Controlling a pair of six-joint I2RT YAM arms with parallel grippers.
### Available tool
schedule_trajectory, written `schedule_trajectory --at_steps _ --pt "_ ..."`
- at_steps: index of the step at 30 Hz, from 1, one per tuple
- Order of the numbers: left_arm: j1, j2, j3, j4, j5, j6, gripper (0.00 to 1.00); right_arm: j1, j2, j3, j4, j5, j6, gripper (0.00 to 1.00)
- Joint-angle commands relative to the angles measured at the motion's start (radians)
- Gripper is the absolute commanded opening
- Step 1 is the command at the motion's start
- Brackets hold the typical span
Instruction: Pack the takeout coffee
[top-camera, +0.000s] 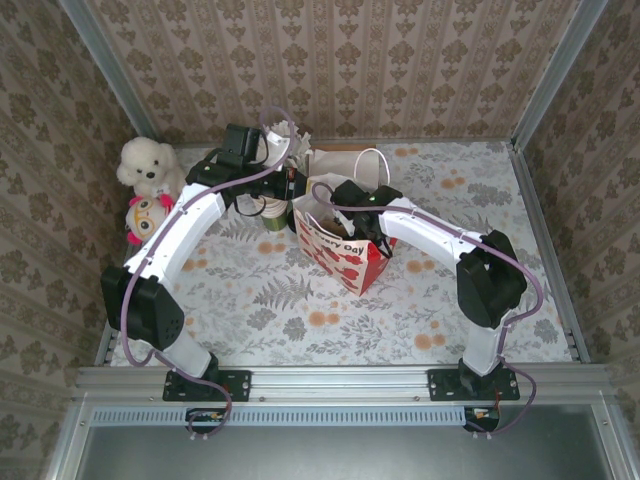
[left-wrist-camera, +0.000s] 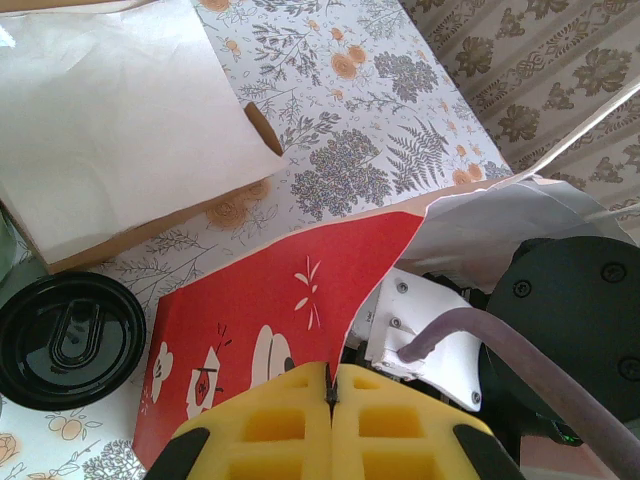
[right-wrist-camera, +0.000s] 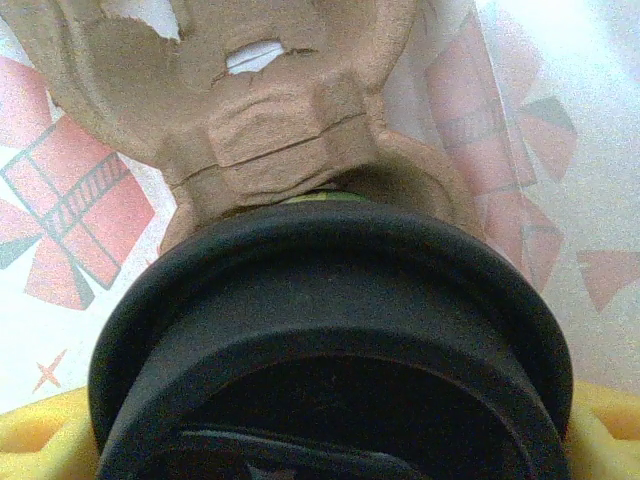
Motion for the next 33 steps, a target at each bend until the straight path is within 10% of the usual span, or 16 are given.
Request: schedule_trajectory --at_steps 1,33 --pt "0.005 -0.016 -0.002 0.042 0.030 -0.003 0.00 -0.008 0.117 -0.075 -0.108 -0.021 0.046 0.24" --pt "0.008 -0.005 0.009 0.036 0.030 0.002 0.00 -0.008 0.127 -0.012 -0.147 -0.023 0.043 0.31"
